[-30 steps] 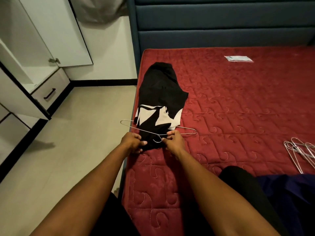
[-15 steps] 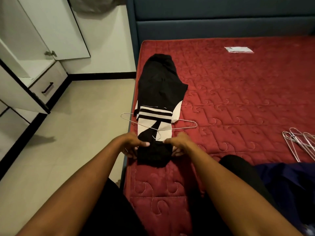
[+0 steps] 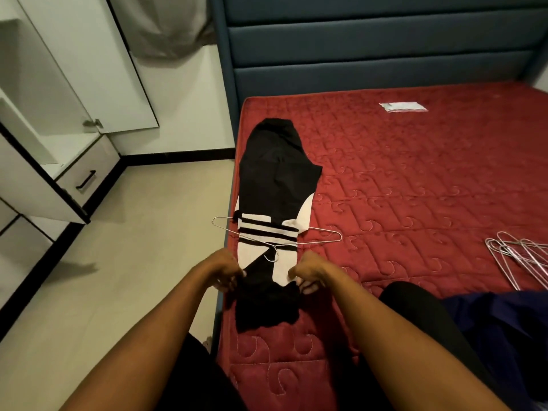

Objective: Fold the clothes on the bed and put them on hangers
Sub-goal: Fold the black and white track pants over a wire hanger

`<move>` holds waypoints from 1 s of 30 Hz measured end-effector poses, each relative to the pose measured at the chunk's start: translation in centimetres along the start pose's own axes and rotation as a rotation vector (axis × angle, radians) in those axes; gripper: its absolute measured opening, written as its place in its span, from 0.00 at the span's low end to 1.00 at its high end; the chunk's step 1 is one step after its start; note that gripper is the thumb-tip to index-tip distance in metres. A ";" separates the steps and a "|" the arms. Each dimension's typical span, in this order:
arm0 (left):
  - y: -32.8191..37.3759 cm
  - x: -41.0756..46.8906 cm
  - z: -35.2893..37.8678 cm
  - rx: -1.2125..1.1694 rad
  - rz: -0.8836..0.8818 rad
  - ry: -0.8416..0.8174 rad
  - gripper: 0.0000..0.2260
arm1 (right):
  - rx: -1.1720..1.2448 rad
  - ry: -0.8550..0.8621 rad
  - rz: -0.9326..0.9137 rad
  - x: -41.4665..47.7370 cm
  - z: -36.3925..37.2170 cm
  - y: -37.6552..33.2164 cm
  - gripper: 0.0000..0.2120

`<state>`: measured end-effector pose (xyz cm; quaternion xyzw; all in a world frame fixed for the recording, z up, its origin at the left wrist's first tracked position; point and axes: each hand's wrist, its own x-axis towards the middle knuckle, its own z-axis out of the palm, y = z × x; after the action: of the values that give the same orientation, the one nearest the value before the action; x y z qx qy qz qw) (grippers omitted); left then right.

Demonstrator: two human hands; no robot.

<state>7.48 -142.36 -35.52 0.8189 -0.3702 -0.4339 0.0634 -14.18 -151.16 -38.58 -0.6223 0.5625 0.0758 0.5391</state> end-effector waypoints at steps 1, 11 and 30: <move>0.1 -0.6 -0.3 0.073 -0.047 -0.122 0.06 | -0.074 -0.109 0.024 -0.4 0.1 0.1 0.11; -0.4 -0.9 -0.9 0.068 -0.044 -0.113 0.06 | -0.007 0.038 -0.064 0.1 0.2 0.2 0.06; -0.7 -1.3 -2.2 0.008 -0.056 -0.067 0.08 | 0.095 -0.018 -0.052 -0.2 0.0 0.8 0.03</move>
<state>9.08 -141.43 -33.64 0.8141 -0.3508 -0.4614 0.0358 -14.85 -150.85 -38.95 -0.6097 0.5442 0.0406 0.5749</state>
